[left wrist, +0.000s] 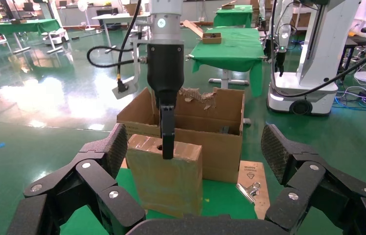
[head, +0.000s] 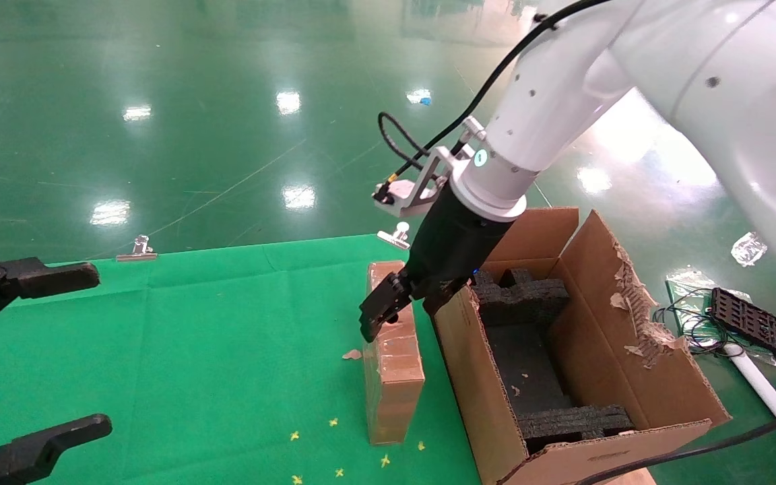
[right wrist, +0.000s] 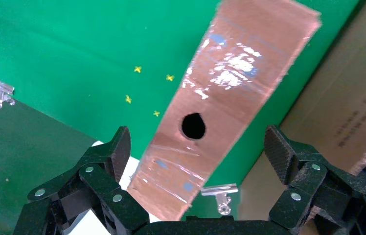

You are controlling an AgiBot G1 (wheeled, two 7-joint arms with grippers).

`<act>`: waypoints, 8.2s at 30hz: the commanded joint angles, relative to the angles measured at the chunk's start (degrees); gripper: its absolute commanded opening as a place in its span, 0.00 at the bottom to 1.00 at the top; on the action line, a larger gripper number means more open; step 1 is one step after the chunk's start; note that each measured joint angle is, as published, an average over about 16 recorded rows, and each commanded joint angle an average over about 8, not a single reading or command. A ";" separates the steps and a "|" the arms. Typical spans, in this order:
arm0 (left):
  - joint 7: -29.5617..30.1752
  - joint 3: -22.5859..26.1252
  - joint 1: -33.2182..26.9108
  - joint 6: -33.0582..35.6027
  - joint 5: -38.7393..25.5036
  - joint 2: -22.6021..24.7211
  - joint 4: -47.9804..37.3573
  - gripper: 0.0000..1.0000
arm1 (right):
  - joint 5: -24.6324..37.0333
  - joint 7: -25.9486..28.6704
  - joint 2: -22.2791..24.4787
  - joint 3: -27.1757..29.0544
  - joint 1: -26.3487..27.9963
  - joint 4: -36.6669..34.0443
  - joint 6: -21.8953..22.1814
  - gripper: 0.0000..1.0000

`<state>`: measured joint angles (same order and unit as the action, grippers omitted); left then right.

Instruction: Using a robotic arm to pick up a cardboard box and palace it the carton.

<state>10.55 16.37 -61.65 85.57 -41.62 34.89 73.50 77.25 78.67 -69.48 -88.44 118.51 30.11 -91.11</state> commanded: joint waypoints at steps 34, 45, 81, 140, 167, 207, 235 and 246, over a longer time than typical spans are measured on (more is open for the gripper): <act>-0.07 0.13 -0.03 -0.06 0.09 -0.05 0.00 0.00 | -6.11 -3.16 -6.17 -10.41 -1.86 -10.41 1.77 0.00; -0.09 0.17 -0.04 -0.08 0.12 -0.07 0.00 0.00 | -9.63 -15.89 -0.73 -7.64 3.84 -9.81 2.29 0.00; -0.15 0.31 -0.07 -0.13 0.21 -0.13 0.00 0.97 | -0.38 -25.06 21.54 -11.59 9.81 -26.28 4.18 0.00; -0.26 0.51 -0.11 -0.22 0.35 -0.21 0.00 1.00 | -6.41 -24.56 16.21 -7.59 -20.73 -30.31 34.03 1.00; -0.30 0.60 -0.13 -0.26 0.41 -0.25 0.00 1.00 | -4.74 -24.96 16.06 -8.75 -10.86 -29.42 28.01 1.00; -0.37 0.72 -0.17 -0.30 0.48 -0.28 -0.07 1.00 | -12.89 -42.69 22.10 10.62 -2.83 -11.65 16.15 1.00; -0.41 0.80 -0.19 -0.33 0.54 -0.31 -0.07 1.00 | -26.38 -57.82 29.51 47.66 -35.27 21.39 9.72 1.00; -0.43 0.83 -0.19 -0.34 0.56 -0.33 -0.07 1.00 | -31.71 -63.79 32.43 62.30 -48.09 34.45 7.18 1.00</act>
<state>10.12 17.21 -61.85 85.23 -41.06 34.56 73.43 45.56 14.90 -37.05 -26.19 70.47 64.51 -83.93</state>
